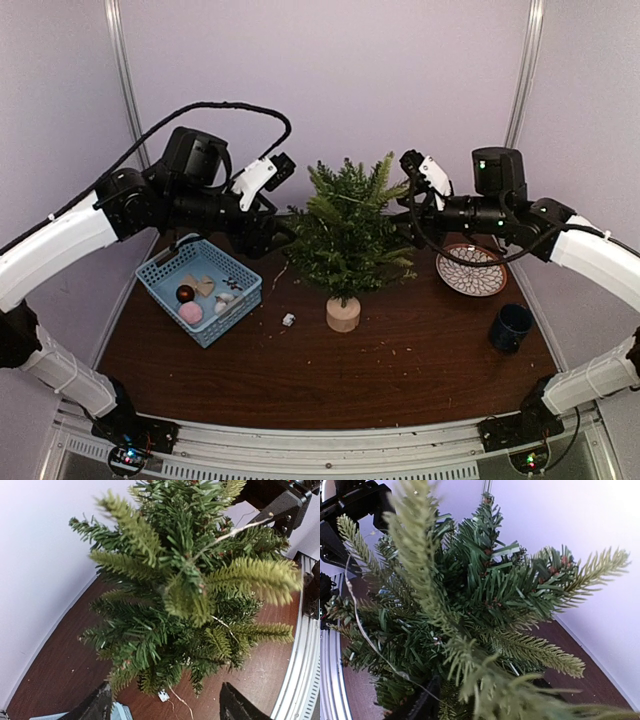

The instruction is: Decorate the small christmas tree

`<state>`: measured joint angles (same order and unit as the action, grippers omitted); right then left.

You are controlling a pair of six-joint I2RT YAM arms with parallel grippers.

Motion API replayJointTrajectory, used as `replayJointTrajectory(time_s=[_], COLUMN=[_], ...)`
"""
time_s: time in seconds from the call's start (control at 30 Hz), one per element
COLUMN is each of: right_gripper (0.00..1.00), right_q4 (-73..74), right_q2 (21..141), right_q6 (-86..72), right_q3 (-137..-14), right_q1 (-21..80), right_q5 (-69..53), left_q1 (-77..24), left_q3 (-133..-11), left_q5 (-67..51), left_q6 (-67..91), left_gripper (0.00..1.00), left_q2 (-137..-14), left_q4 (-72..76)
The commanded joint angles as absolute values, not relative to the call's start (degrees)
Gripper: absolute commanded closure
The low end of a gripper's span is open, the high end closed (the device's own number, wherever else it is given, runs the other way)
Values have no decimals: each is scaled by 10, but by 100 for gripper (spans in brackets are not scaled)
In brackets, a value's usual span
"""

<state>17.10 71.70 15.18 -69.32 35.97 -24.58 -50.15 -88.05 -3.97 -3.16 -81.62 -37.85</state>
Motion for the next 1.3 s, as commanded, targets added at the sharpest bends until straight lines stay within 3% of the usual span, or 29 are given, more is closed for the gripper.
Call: replayJointTrajectory(time_s=[0.0,0.13,0.33,0.53,1.27], right_gripper=[29,13,9,1,0], right_q4=[185,190,199,212,282], right_q2=[687,671,664,654,573], right_q6=[152,150,150,150,130], right_q3=[-689,-681,-681,-683,-660], right_q1=[358,359,360,361,362], right_q5=[-245,-244,-252,-264,-232], left_q1=[-487,-467,-410,-334,-330], left_q3=[-833,-778,-767,-797,-817], left_q5=[-44,-42,-36,-120,-279], left_q6=[26,76,157,208,238], left_gripper=[26,25,27,39,51], left_q2=[-758,-703,-692,-766,-997], left_q4=[-367,-346,-390,-443,-450])
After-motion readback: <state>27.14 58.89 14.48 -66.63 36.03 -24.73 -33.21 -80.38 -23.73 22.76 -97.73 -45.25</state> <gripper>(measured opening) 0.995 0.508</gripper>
